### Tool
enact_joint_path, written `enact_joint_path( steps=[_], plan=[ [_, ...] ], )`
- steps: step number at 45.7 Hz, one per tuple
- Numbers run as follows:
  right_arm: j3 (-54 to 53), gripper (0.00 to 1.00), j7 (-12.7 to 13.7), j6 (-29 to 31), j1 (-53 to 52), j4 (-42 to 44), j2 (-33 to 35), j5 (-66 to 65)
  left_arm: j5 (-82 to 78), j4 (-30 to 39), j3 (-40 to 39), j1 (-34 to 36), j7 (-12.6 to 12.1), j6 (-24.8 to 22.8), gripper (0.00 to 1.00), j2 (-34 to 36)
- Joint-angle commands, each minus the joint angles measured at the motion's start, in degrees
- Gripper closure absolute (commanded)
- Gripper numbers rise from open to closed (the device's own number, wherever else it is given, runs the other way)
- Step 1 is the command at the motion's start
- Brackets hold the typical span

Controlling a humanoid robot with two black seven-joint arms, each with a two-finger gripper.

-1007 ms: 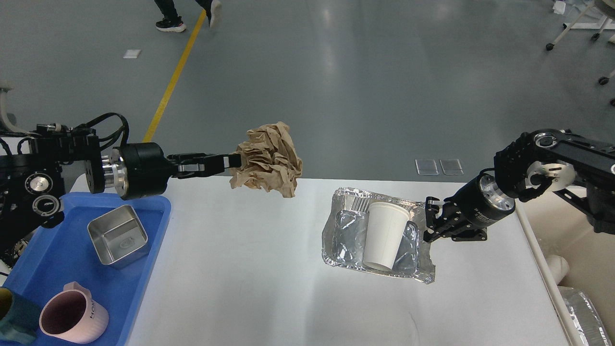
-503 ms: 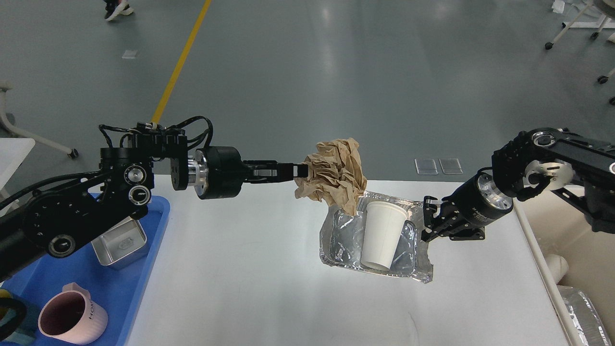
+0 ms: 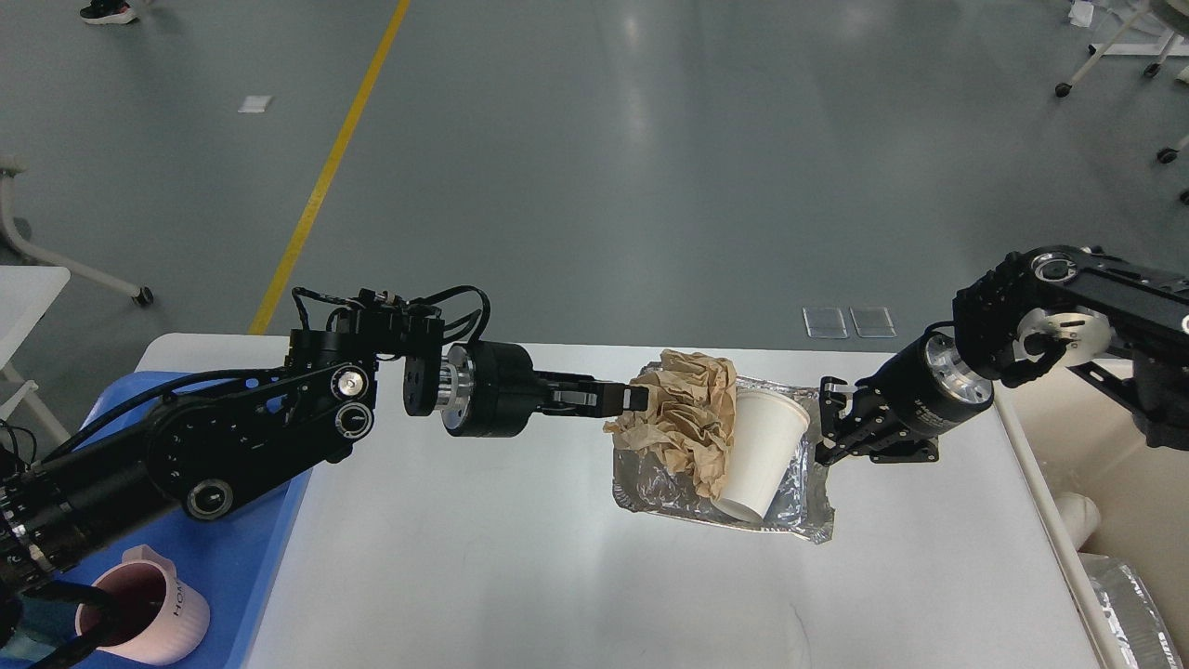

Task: Tidy desktop
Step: 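Release the crumpled paper into the foil tray and raise the left gripper, then carry the foil tray with the right gripper into the beige bin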

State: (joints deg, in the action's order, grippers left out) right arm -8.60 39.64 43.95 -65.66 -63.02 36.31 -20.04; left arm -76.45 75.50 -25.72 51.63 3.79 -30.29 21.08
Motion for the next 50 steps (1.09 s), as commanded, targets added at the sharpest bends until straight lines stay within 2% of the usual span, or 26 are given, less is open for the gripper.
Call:
enact_joint_path(
  steps=[1,6,12,25,36,45,50],
  plan=[
    [-0.01,1.0,0.0,0.0,0.1,0.09,0.16,0.0,0.25,-0.09,-0.3,0.4,-1.41,0.06,0.21,0.36],
    [-0.01,1.0,0.0,0.0,0.1,0.09,0.08,0.0,0.51,0.09,-0.47,0.48,-1.5,-0.2,0.11,0.8],
    [-0.1,1.0,0.0,0.0,0.19,0.09,0.25,0.0,1.13,0.09,-1.26,0.49,-1.41,-0.29,0.04,1.15],
    [-2.56,1.0,0.09,-0.18,2.99,0.71,0.25,0.0,13.33,0.09,-12.15,-1.8,-1.33,3.39,0.03,5.63],
    [-5.9,1.0,0.09,-0.35,5.98,0.97,0.51,0.0,21.78,0.18,-22.79,-11.28,-1.33,6.56,0.03,10.03],
    [-9.68,1.0,0.0,-0.53,8.09,1.85,2.8,0.0,31.17,0.18,-34.56,-21.3,-1.06,9.37,0.03,7.14],
    [-12.93,1.0,-0.26,-0.71,10.03,5.53,3.5,0.0,38.12,0.09,-39.49,-25.44,-1.06,10.78,0.03,4.68]
  ],
)
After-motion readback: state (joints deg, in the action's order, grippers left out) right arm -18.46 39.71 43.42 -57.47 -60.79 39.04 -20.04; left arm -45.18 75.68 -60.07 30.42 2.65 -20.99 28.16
